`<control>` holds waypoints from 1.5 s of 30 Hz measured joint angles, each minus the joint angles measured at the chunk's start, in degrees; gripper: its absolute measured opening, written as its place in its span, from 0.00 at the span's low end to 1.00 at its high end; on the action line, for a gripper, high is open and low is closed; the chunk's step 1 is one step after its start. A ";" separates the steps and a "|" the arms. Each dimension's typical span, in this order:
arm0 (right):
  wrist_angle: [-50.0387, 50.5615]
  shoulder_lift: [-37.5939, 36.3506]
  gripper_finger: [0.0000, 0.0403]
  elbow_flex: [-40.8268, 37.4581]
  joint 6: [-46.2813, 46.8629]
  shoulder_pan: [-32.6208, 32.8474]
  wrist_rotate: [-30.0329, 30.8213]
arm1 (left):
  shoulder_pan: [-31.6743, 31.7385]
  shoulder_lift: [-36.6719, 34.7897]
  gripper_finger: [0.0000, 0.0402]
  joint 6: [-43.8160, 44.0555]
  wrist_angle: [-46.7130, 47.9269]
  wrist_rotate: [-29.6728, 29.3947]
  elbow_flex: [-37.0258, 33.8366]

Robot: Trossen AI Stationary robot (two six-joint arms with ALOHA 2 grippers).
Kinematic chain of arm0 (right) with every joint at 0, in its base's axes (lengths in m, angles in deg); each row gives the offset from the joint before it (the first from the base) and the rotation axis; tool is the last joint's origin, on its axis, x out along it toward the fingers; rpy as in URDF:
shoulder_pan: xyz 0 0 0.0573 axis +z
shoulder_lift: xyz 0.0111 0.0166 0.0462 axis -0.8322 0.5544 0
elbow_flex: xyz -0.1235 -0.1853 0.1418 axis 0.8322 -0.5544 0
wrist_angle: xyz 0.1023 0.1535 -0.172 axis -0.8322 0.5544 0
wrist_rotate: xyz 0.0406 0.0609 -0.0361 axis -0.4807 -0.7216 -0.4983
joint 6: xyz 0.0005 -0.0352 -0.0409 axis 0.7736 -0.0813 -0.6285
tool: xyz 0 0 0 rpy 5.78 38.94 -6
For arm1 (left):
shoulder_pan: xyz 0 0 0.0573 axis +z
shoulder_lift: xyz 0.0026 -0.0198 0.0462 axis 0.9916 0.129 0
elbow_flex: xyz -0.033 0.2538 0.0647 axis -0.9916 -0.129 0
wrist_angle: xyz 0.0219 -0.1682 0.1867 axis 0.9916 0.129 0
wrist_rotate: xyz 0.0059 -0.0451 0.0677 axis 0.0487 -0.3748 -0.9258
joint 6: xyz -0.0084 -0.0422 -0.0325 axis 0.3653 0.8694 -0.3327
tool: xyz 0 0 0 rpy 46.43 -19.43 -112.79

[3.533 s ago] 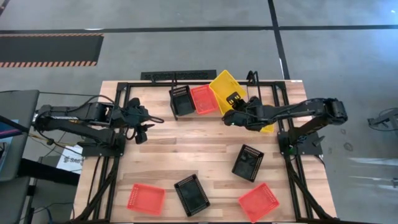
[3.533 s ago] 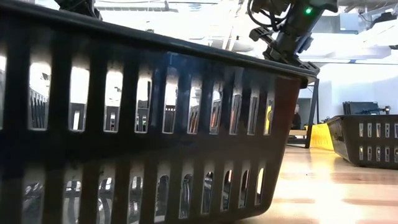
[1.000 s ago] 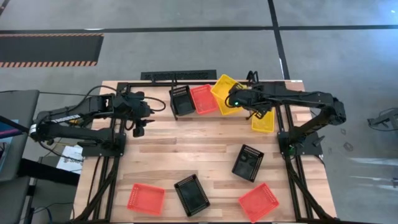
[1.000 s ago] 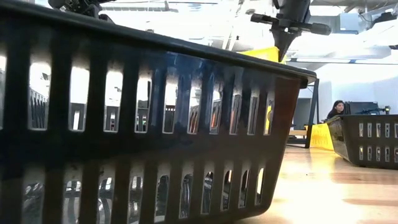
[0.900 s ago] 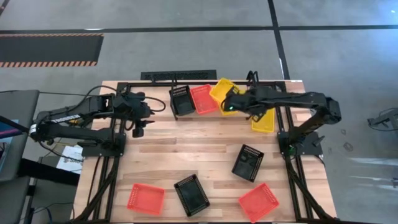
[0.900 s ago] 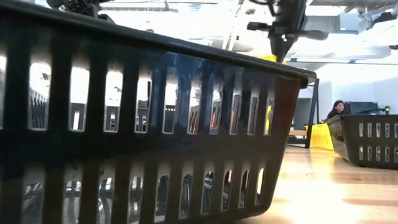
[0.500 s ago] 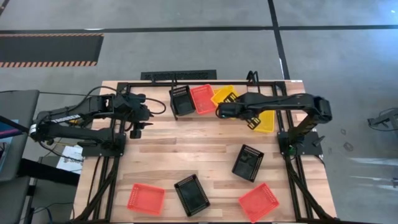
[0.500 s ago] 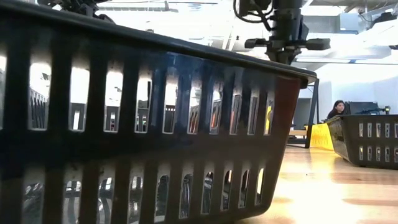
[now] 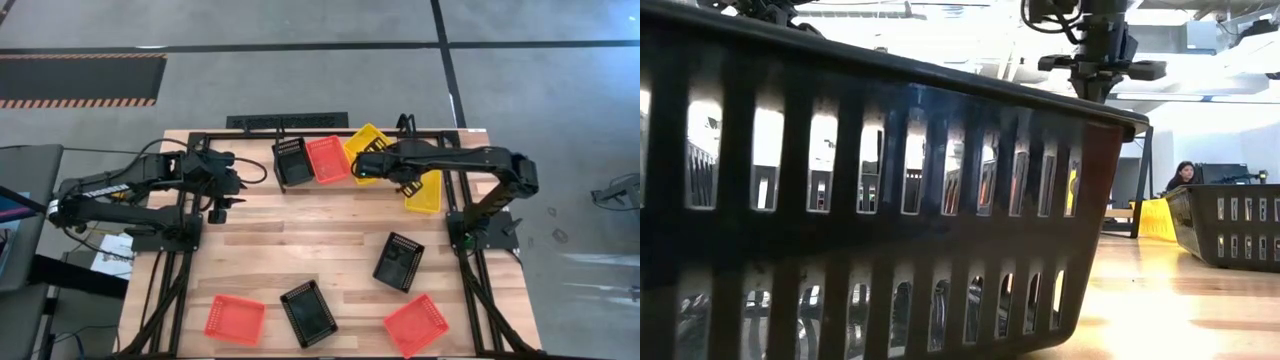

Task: Stack baskets on shelf by color
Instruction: Stack the bottom yellow bin on top of the other yellow bin on the shelf

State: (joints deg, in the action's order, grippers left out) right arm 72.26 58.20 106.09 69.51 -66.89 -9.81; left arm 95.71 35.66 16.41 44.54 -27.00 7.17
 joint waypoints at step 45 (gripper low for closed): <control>-1.31 7.26 0.01 -0.02 8.01 3.77 4.68 | -0.02 0.00 0.36 -0.29 1.86 1.62 0.01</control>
State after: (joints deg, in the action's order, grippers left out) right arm 70.95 65.47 106.06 77.52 -63.11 -5.13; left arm 95.69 35.66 16.12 46.39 -25.38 7.18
